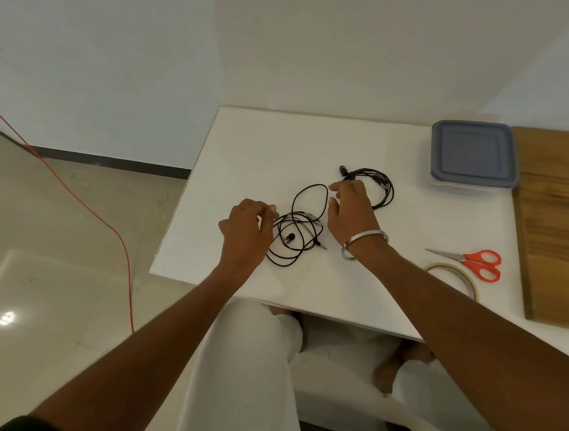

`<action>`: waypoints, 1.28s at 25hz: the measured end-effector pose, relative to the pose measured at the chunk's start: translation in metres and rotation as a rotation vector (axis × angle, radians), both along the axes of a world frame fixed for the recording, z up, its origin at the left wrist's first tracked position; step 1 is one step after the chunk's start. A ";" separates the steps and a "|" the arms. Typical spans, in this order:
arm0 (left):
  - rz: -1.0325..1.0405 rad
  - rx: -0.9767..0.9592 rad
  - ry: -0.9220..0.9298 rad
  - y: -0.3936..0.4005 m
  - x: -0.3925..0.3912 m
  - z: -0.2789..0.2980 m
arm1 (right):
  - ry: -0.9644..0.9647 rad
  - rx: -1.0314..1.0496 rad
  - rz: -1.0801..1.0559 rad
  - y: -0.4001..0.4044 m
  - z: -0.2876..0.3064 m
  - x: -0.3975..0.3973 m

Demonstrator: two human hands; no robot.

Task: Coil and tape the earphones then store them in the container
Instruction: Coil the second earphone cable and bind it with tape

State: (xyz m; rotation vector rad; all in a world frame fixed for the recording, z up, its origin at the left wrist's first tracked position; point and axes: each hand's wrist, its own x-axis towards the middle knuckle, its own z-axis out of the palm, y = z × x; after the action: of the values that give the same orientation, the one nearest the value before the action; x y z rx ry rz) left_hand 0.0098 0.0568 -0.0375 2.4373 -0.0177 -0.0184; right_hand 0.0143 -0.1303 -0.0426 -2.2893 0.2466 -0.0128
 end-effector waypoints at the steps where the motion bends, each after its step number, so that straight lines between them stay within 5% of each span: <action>1: -0.011 -0.001 -0.005 -0.003 0.003 0.003 | -0.017 -0.029 0.008 -0.004 0.000 -0.001; 6: -0.057 -0.048 -0.039 -0.025 0.018 0.005 | -0.098 -0.275 -0.008 -0.035 -0.001 -0.006; 11: -0.131 0.048 -0.018 -0.058 0.025 0.007 | 0.070 -0.552 0.072 -0.064 -0.007 -0.013; 21: -0.552 0.258 -0.083 -0.109 0.028 0.000 | 0.081 -0.545 0.138 -0.068 -0.016 -0.008; 29: -0.606 0.338 -0.138 -0.130 0.007 -0.012 | 0.079 -0.450 0.230 -0.094 -0.007 -0.033; 32: -0.579 0.228 -0.148 -0.141 -0.009 -0.006 | 0.072 -0.354 0.184 -0.113 0.001 -0.045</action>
State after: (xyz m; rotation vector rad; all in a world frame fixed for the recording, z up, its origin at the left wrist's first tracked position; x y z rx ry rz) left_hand 0.0008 -0.0838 -0.0439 2.5676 -0.8244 -0.1033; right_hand -0.0302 -0.2438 -0.0419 -2.6601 0.0732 0.1307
